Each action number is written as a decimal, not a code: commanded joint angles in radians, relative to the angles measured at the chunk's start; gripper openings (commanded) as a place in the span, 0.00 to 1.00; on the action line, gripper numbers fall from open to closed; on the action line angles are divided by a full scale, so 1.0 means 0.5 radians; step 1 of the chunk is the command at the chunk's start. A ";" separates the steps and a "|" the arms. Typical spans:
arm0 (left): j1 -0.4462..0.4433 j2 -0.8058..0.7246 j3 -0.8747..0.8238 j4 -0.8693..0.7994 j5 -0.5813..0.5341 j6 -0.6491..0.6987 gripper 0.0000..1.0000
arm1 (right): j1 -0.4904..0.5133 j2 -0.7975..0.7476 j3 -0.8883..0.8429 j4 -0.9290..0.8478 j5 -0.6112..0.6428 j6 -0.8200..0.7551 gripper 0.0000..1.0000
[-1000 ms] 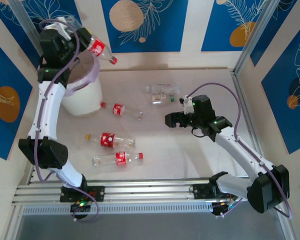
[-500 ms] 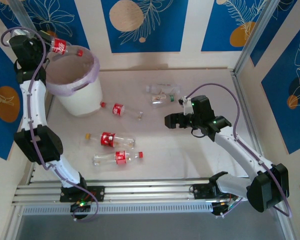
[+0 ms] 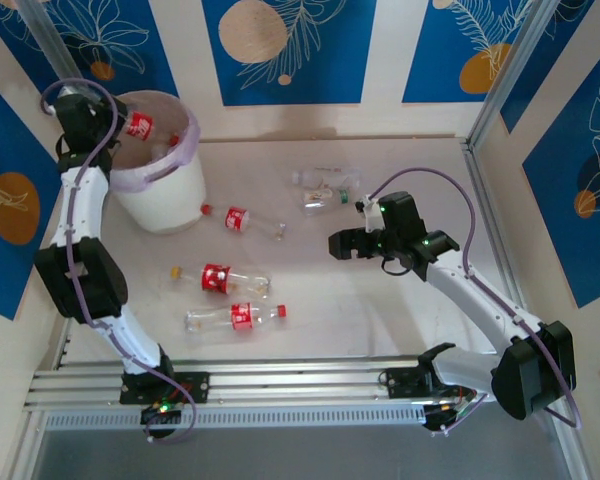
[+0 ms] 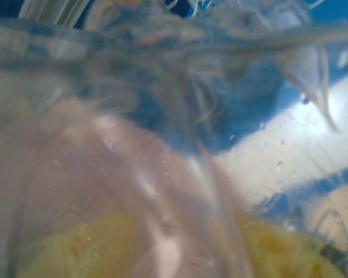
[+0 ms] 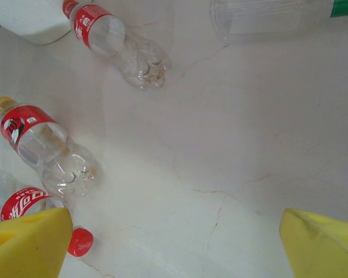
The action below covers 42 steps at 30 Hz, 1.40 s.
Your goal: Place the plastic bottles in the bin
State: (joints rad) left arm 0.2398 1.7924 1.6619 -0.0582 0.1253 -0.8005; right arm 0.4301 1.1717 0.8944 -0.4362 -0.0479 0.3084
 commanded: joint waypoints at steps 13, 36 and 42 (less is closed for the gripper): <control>-0.048 0.130 -0.144 -0.079 0.086 0.224 1.00 | 0.020 0.047 0.015 -0.033 0.046 -0.038 0.93; -0.047 0.019 0.558 -0.575 0.009 0.654 1.00 | 0.079 -0.022 0.028 -0.038 0.115 -0.292 0.99; -0.045 -0.169 0.629 -0.768 -0.006 0.796 1.00 | 0.163 0.169 0.178 0.003 0.069 -0.445 0.99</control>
State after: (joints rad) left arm 0.2153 1.7882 1.9575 -0.3569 0.1360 -0.4698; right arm 0.4995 1.2114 0.9241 -0.4435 0.0036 0.1467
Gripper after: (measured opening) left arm 0.998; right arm 0.990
